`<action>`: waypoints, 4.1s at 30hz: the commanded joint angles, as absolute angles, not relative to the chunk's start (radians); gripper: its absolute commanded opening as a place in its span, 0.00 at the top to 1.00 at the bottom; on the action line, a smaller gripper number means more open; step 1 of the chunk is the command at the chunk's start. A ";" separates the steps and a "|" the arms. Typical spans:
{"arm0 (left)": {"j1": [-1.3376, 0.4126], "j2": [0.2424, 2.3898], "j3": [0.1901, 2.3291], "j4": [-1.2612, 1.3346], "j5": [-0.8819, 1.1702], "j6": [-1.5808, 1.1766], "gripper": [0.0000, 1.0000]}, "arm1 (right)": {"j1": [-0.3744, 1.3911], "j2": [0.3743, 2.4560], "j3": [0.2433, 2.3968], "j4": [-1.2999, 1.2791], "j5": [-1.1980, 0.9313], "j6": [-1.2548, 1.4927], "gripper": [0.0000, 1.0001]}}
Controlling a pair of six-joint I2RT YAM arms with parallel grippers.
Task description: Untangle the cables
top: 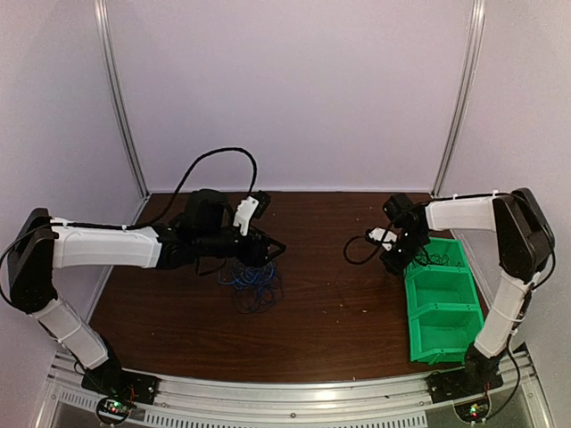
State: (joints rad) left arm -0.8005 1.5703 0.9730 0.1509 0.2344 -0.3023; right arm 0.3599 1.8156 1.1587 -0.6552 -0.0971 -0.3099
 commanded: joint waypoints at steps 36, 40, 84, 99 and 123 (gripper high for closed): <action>-0.805 1.621 0.948 0.243 0.232 -0.346 0.34 | 0.442 1.422 0.986 -0.759 0.163 -0.865 0.57; -0.805 1.628 0.944 0.245 0.237 -0.348 0.34 | 0.453 1.464 0.968 -0.710 0.171 -0.860 0.56; -0.805 1.600 0.926 0.233 0.215 -0.340 0.34 | 0.405 1.891 1.277 -0.771 -0.083 -0.438 0.68; -0.805 1.594 0.904 0.242 0.216 -0.357 0.34 | 0.333 2.012 1.298 -0.699 -0.161 -0.392 0.80; -0.805 1.676 0.960 0.260 0.258 -0.374 0.35 | 0.159 1.544 1.212 -0.711 -0.069 -0.432 1.00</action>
